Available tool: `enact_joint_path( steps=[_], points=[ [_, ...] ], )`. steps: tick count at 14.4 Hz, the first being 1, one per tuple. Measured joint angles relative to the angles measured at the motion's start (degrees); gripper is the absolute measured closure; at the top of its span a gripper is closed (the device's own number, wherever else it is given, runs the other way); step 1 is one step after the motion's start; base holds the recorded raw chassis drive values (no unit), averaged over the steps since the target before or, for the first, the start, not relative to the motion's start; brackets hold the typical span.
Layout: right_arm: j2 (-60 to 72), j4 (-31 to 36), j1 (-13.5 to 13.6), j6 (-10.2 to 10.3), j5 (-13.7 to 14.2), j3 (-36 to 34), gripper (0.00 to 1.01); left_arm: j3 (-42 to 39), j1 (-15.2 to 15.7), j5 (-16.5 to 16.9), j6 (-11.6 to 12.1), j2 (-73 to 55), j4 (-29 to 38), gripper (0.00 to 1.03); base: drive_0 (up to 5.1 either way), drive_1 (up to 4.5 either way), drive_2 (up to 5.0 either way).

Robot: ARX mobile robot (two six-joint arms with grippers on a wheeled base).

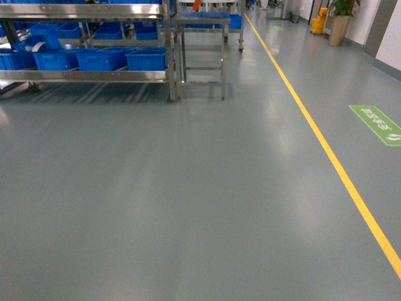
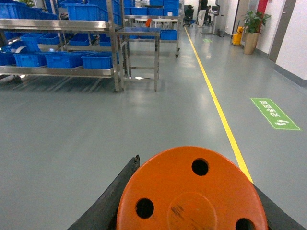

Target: Sort blue parts and orange caps into right shelf containers

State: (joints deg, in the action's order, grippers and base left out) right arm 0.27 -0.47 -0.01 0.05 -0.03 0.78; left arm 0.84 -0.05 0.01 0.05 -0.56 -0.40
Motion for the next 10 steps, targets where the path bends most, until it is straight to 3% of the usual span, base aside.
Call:
enact_joint_path(
  steps=[10],
  points=[
    [0.00,0.20,0.00,0.00,0.00,0.00,0.57,0.00,0.00,-0.02,0.00,0.00,0.22,0.59,-0.1,4.23,-4.3]
  ],
)
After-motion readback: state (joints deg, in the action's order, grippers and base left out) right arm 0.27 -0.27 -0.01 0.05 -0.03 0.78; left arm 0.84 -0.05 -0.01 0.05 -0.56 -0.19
